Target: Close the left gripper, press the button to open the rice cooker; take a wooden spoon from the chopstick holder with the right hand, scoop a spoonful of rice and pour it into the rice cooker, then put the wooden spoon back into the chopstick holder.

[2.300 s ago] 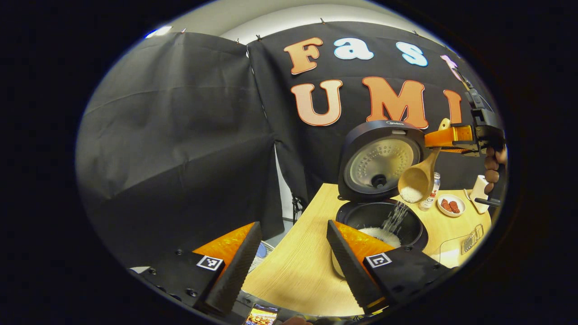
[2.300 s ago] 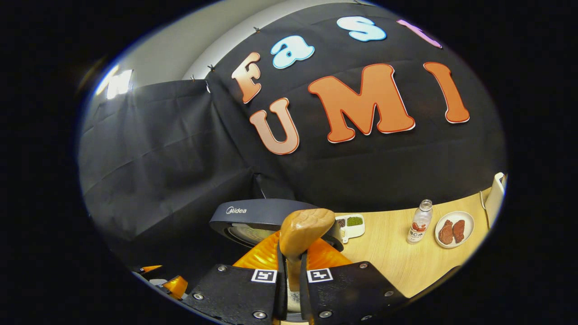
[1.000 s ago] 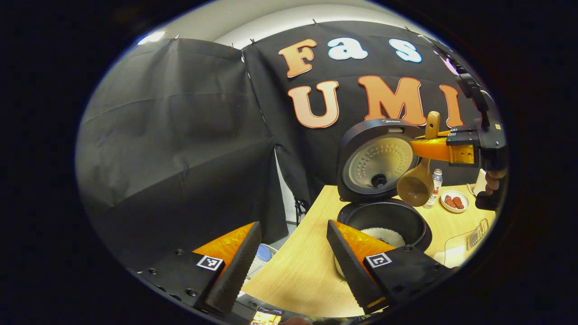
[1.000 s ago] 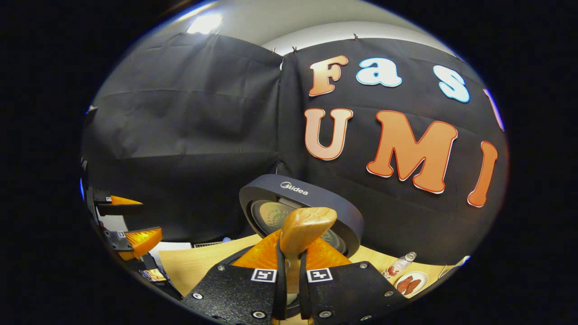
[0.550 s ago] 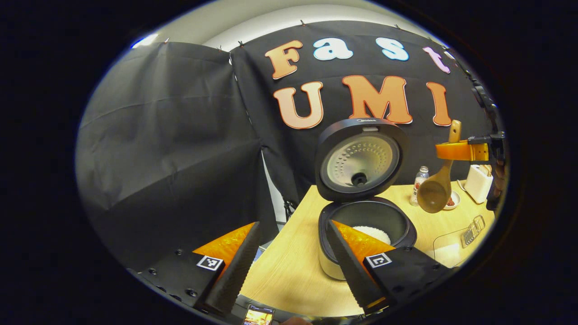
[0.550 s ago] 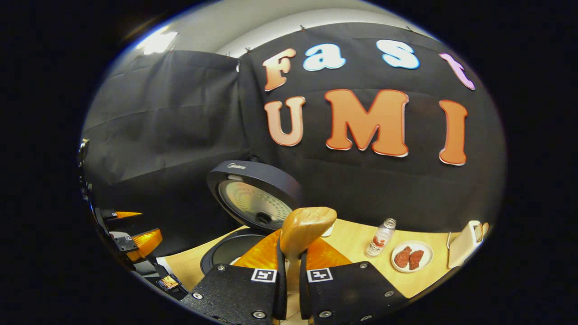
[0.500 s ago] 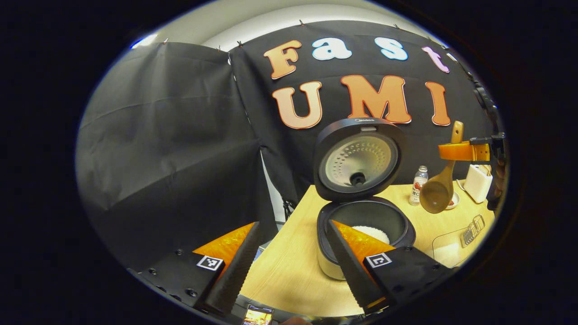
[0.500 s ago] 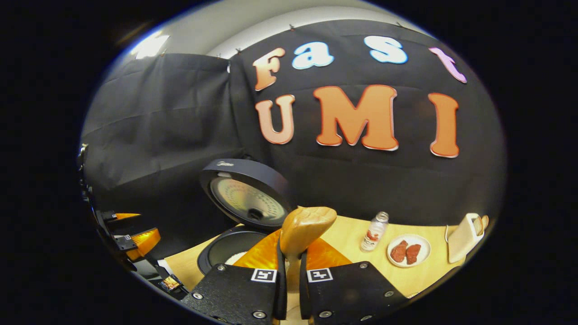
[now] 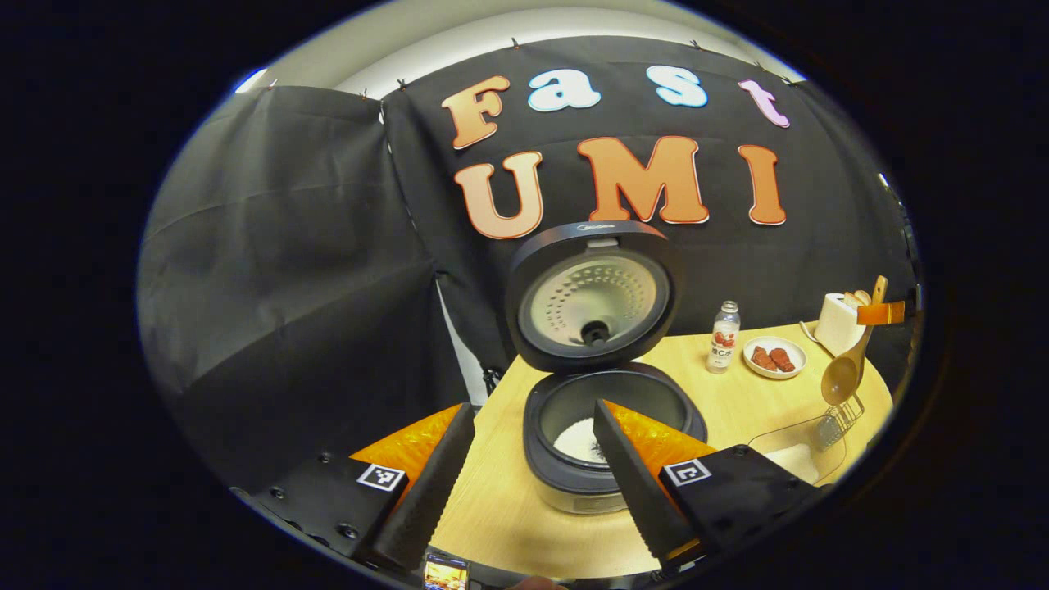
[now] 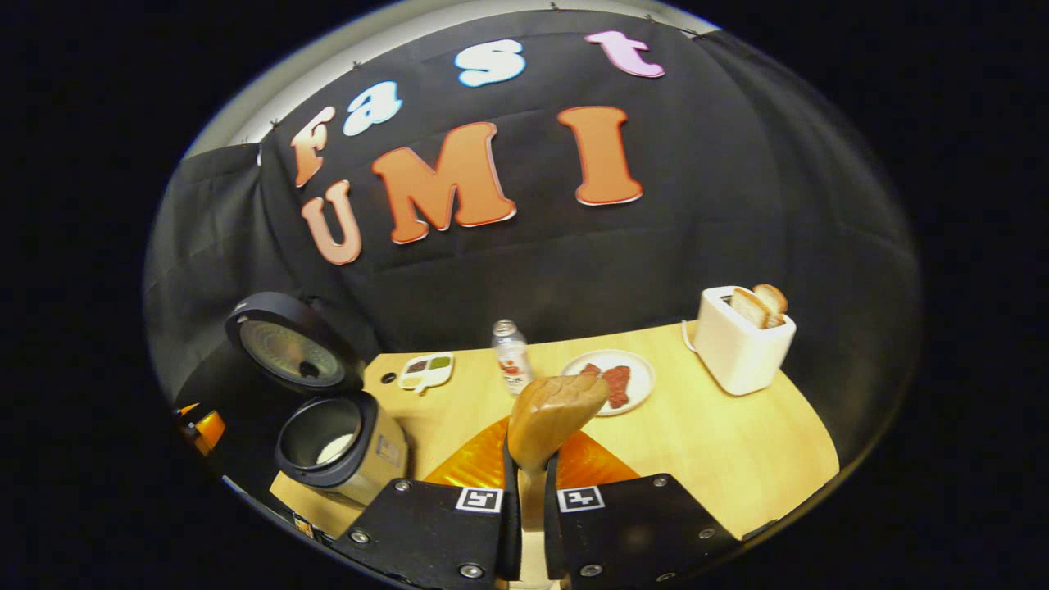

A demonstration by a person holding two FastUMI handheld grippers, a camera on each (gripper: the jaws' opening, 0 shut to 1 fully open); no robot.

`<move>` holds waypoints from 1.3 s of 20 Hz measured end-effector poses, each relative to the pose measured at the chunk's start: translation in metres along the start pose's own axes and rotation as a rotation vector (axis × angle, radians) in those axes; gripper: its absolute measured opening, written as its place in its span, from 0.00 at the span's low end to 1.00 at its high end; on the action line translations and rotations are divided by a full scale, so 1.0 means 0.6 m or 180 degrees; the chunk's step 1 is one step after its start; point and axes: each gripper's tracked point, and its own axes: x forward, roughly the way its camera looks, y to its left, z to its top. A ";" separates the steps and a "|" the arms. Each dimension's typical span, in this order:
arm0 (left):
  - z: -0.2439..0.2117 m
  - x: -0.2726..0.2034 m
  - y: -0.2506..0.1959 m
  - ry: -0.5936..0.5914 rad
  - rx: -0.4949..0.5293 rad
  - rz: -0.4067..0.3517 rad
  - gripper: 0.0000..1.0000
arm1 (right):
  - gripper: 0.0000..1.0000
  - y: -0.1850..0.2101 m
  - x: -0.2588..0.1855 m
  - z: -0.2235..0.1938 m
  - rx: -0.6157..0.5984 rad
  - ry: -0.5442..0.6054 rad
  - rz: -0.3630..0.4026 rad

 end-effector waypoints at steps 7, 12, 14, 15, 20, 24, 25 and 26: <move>0.018 -0.013 -0.068 -0.0024 0.0005 -0.0113 0.99 | 0.10 -0.138 -0.018 -0.024 0.0150 -0.0007 -0.0420; 0.024 -0.027 -0.090 -0.0009 -0.0039 -0.0072 0.99 | 0.11 -0.141 0.020 -0.082 0.0268 0.0162 -0.0323; 0.030 -0.031 -0.093 -0.0020 -0.0035 -0.0055 0.99 | 0.11 -0.135 0.037 -0.104 0.0314 0.0263 -0.0292; 0.034 -0.032 -0.093 -0.0032 -0.0026 -0.0039 0.99 | 0.11 -0.133 0.042 -0.116 0.0330 0.0312 -0.0272; 0.031 -0.028 -0.099 -0.0010 -0.0045 -0.0059 0.95 | 0.11 -0.138 0.059 -0.177 0.0318 0.0557 -0.0342; 0.047 -0.005 -0.098 -0.0028 -0.0077 -0.0095 0.99 | 0.13 -0.146 0.045 -0.195 0.0444 0.0702 -0.0399; 0.059 0.004 -0.095 -0.0054 -0.0087 -0.0097 0.99 | 0.14 -0.144 0.040 -0.196 0.0475 0.0762 -0.0375; 0.072 0.015 -0.092 -0.0077 -0.0117 -0.0087 0.99 | 0.18 -0.145 0.033 -0.200 0.0476 0.0831 -0.0368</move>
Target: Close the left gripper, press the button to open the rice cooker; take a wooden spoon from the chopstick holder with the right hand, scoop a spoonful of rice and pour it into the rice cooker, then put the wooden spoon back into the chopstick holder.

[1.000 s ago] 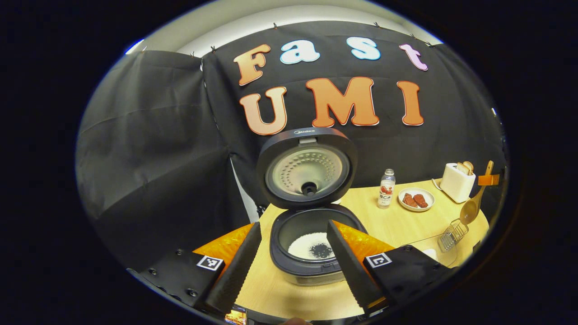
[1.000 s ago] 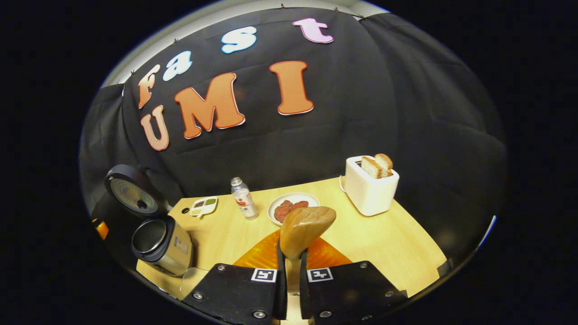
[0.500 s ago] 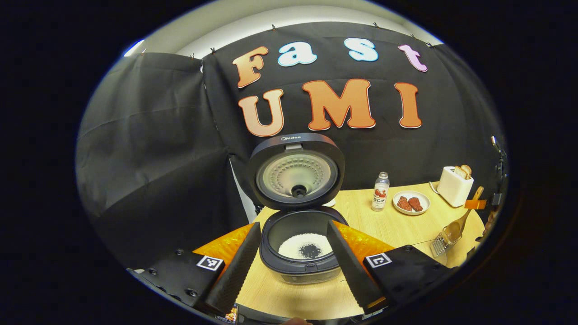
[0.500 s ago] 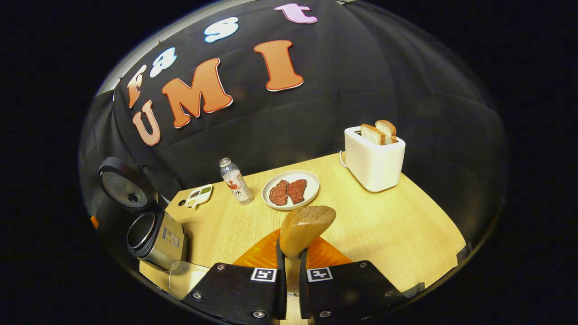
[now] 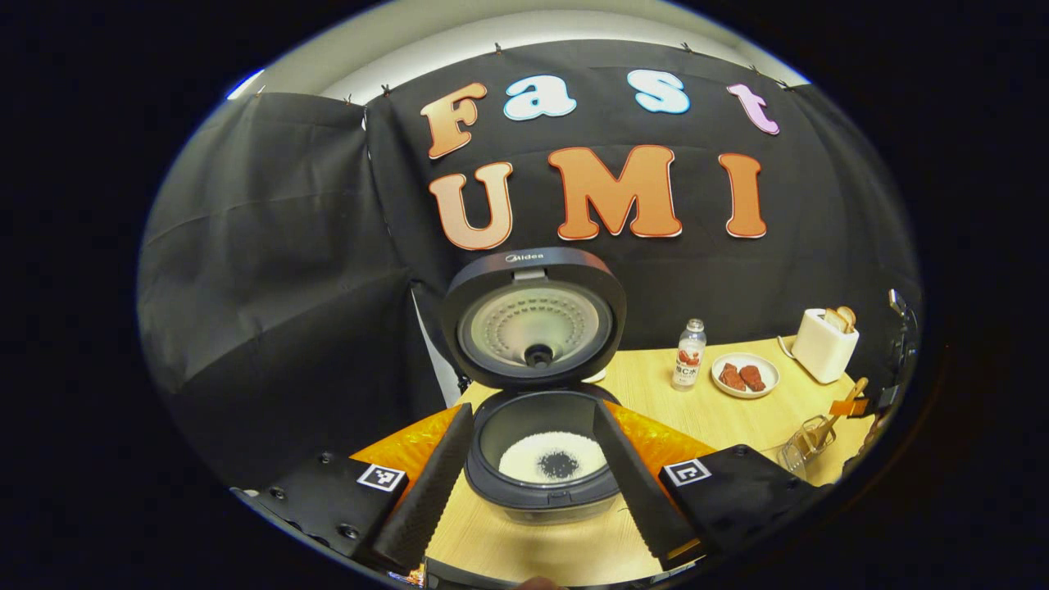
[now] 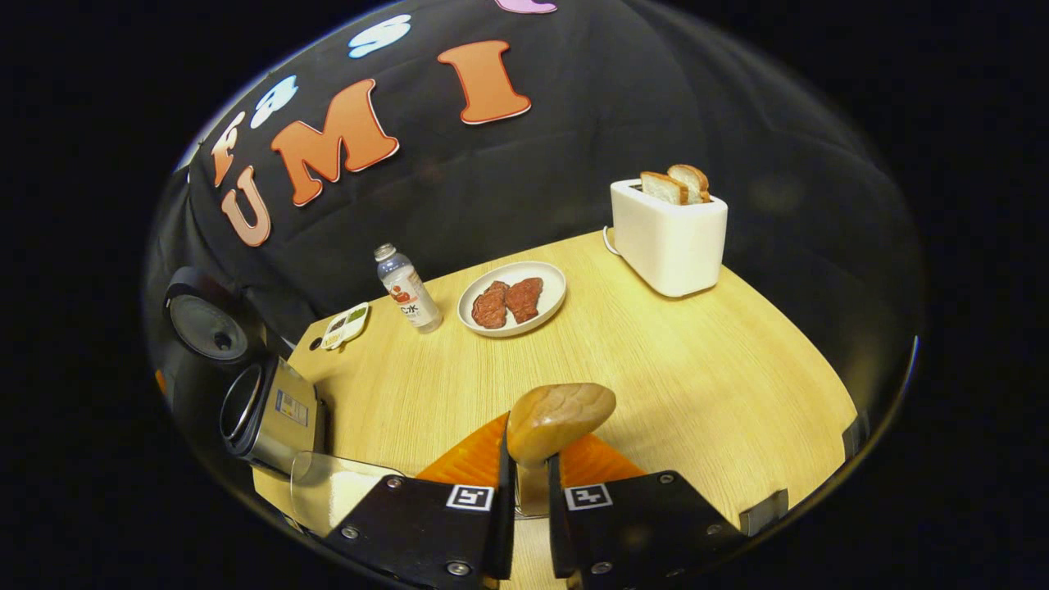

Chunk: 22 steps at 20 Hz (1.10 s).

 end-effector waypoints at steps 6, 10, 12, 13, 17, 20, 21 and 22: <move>0.160 0.081 -0.002 -0.0348 -0.0234 0.0070 0.91 | 0.60 -0.036 -0.048 0.038 -0.0135 -0.0147 -0.0289; 0.243 0.145 0.006 -0.0482 -0.0338 0.0170 0.91 | 0.84 -0.038 -0.090 0.073 -0.0121 -0.0323 -0.0381; 0.274 0.181 0.022 -0.0538 -0.0337 0.0247 0.91 | 0.87 -0.032 -0.108 0.089 -0.0149 -0.0400 -0.0415; 0.286 0.202 0.026 -0.0561 -0.0353 0.0243 0.91 | 0.88 -0.029 -0.117 0.096 -0.0170 -0.0434 -0.0426; 0.258 0.288 0.020 -0.0237 -0.0393 0.0184 0.98 | 0.90 -0.013 -0.137 0.116 -0.0188 -0.0525 -0.0466; 0.210 0.333 -0.001 0.0150 -0.0321 0.0090 0.91 | 0.90 0.013 -0.141 0.118 -0.0197 -0.0522 -0.0365; 0.200 0.339 0.002 0.0204 -0.0285 0.0134 0.95 | 0.90 0.021 -0.141 0.123 -0.0196 -0.0536 -0.0333; 0.193 0.345 0.012 0.0238 -0.0254 0.0202 1.00 | 0.89 0.032 -0.140 0.126 -0.0202 -0.0542 -0.0303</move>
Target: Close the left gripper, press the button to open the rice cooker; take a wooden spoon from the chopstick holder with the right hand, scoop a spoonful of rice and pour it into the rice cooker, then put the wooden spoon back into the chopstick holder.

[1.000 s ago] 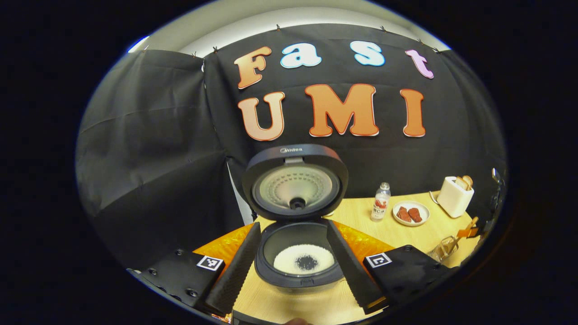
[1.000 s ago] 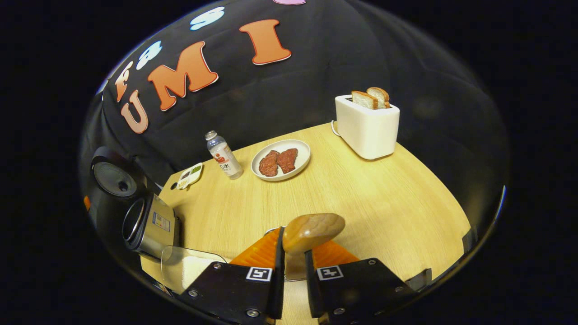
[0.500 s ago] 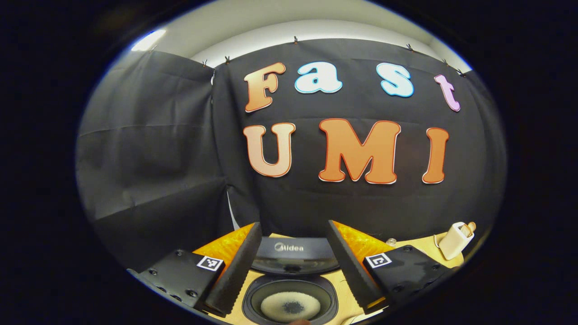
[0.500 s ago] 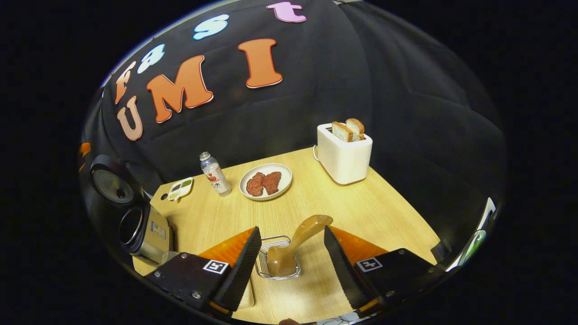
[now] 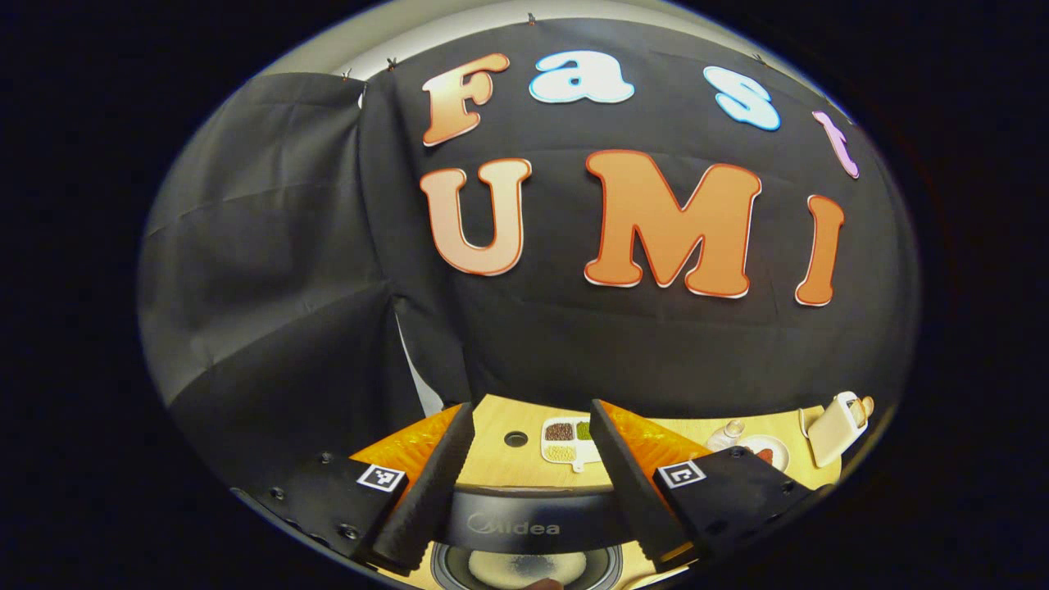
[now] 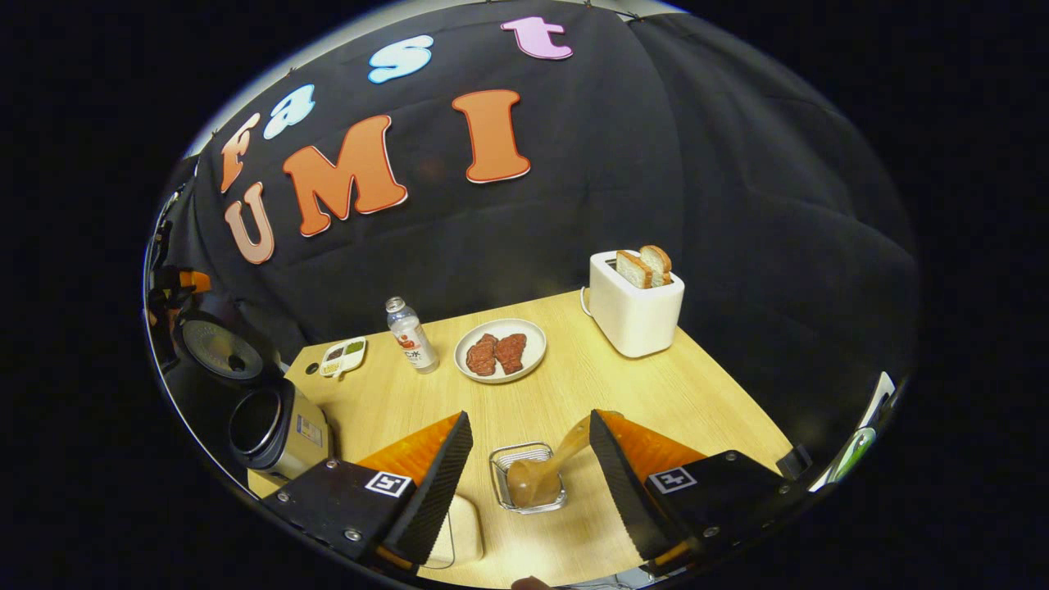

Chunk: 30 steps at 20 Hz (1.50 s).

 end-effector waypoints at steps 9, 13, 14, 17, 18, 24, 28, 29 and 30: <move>-0.091 -0.058 -0.010 0.0286 0.0036 -0.0012 0.99 | 0.89 0.059 -0.001 0.007 -0.0116 0.0015 0.0221; -0.207 -0.094 -0.020 0.0825 -0.0025 -0.0027 0.99 | 0.89 0.078 -0.005 -0.003 -0.0116 0.0013 0.0319; -0.234 -0.107 -0.027 0.0953 0.0043 -0.0031 0.99 | 0.89 0.078 -0.006 -0.006 -0.0125 0.0021 0.0329; -0.280 -0.121 -0.028 0.1100 0.0044 0.0009 1.00 | 0.89 0.076 -0.008 -0.011 -0.0122 0.0022 0.0354; -0.302 -0.125 -0.029 0.1228 -0.0028 0.0020 0.99 | 0.89 0.074 -0.010 -0.012 -0.0115 0.0020 0.0359; -0.388 -0.132 -0.038 0.1765 -0.0052 -0.0072 1.00 | 0.90 0.063 -0.015 -0.016 -0.0048 0.0016 0.0376; -0.384 -0.119 -0.041 0.1681 -0.0075 -0.0043 0.96 | 0.90 0.071 -0.020 -0.010 -0.0061 -0.0008 0.0416; -0.383 -0.118 -0.039 0.1643 -0.0066 -0.0042 0.96 | 0.90 0.073 -0.022 -0.010 -0.0092 -0.0025 0.0430; -0.384 -0.122 -0.041 0.1642 -0.0069 -0.0033 0.96 | 0.90 0.075 -0.024 -0.011 -0.0118 -0.0026 0.0434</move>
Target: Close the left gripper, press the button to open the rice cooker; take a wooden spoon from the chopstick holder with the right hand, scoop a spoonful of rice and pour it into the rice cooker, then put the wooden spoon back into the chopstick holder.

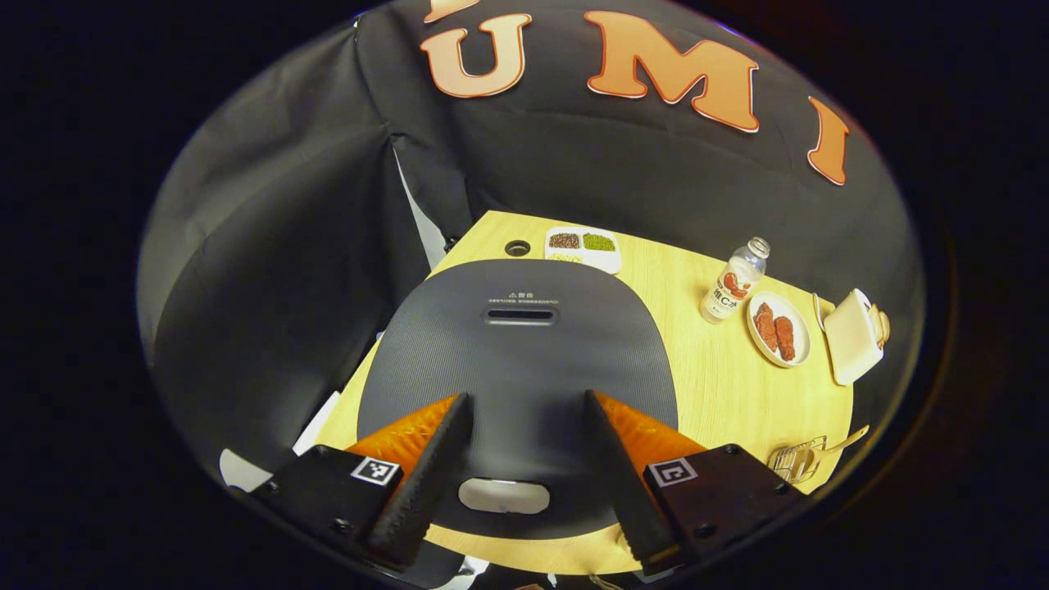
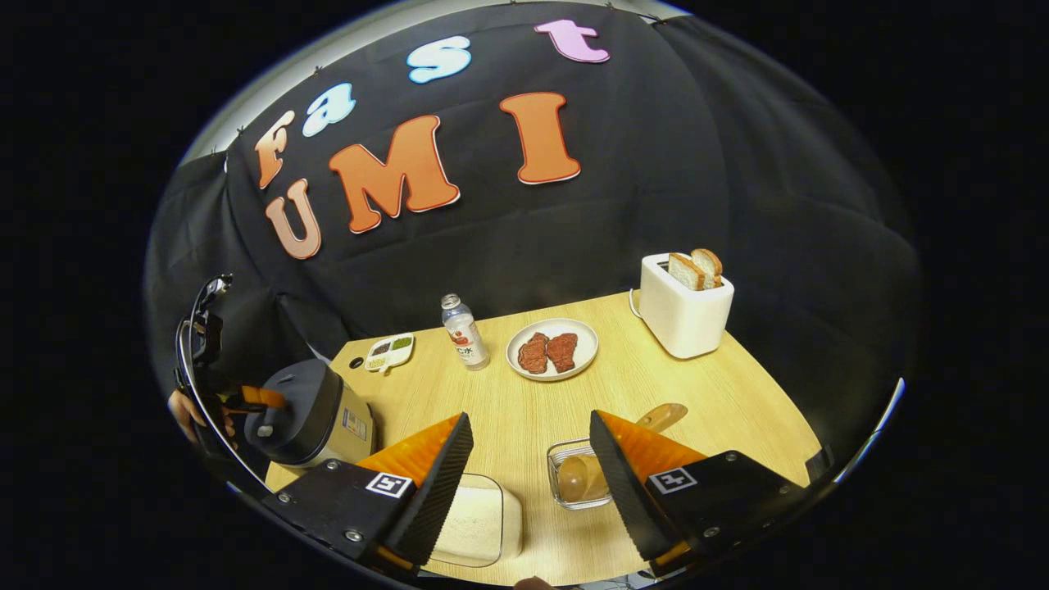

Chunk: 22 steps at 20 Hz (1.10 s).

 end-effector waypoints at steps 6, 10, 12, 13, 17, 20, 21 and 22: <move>0.012 -0.024 -0.022 -0.0443 0.0110 -0.0057 0.93 | 0.90 0.021 -0.021 0.021 -0.0182 -0.0124 0.0058; 0.107 -0.133 -0.046 -0.1409 0.0430 -0.0168 0.92 | 0.89 0.046 -0.048 0.090 -0.0366 -0.0489 0.0064; 0.134 -0.195 -0.075 -0.1733 0.0444 -0.0370 0.92 | 0.89 0.068 -0.068 0.139 -0.0471 -0.0781 0.0084; 0.147 -0.224 -0.089 -0.1861 0.0412 -0.0484 0.91 | 0.89 0.079 -0.079 0.157 -0.0519 -0.0909 0.0100; 0.174 -0.314 -0.111 -0.2247 0.0269 -0.0810 0.92 | 0.94 0.111 -0.119 0.222 -0.0737 -0.1329 0.0115; 0.184 -0.366 -0.108 -0.2494 0.0250 -0.0882 0.91 | 0.89 0.130 -0.143 0.253 -0.0838 -0.1597 0.0158; 0.183 -0.380 -0.110 -0.2570 0.0245 -0.0908 0.91 | 0.89 0.132 -0.145 0.254 -0.0863 -0.1637 0.0161; 0.182 -0.392 -0.111 -0.2657 0.0238 -0.0936 0.91 | 0.89 0.134 -0.149 0.255 -0.0868 -0.1658 0.0171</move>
